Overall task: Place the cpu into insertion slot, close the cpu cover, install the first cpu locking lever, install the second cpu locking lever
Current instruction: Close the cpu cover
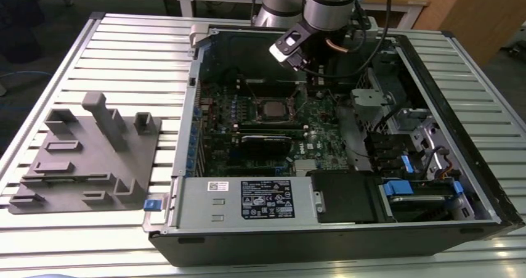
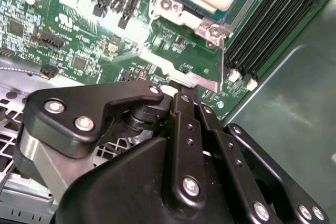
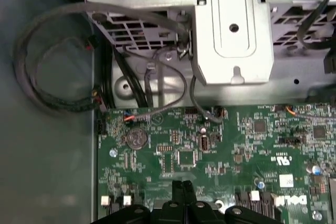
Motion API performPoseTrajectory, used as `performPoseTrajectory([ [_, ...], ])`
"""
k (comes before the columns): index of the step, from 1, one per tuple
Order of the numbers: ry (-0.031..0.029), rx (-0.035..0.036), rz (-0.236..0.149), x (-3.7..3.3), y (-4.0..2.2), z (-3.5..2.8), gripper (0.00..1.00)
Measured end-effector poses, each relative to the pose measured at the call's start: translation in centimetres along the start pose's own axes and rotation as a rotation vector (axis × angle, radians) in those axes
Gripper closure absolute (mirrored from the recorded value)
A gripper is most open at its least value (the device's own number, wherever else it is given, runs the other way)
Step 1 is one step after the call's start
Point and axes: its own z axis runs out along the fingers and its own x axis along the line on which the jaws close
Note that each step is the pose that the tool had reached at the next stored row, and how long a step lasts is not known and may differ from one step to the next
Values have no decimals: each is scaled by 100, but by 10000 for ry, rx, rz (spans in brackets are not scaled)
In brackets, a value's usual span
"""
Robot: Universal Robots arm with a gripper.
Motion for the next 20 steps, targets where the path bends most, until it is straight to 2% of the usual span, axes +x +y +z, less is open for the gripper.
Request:
performPoseTrajectory([
  [9, 2, -27, -1, -7, -140, -11, 89],
  [20, 5, -34, -1, -11, -218, -17, 89],
])
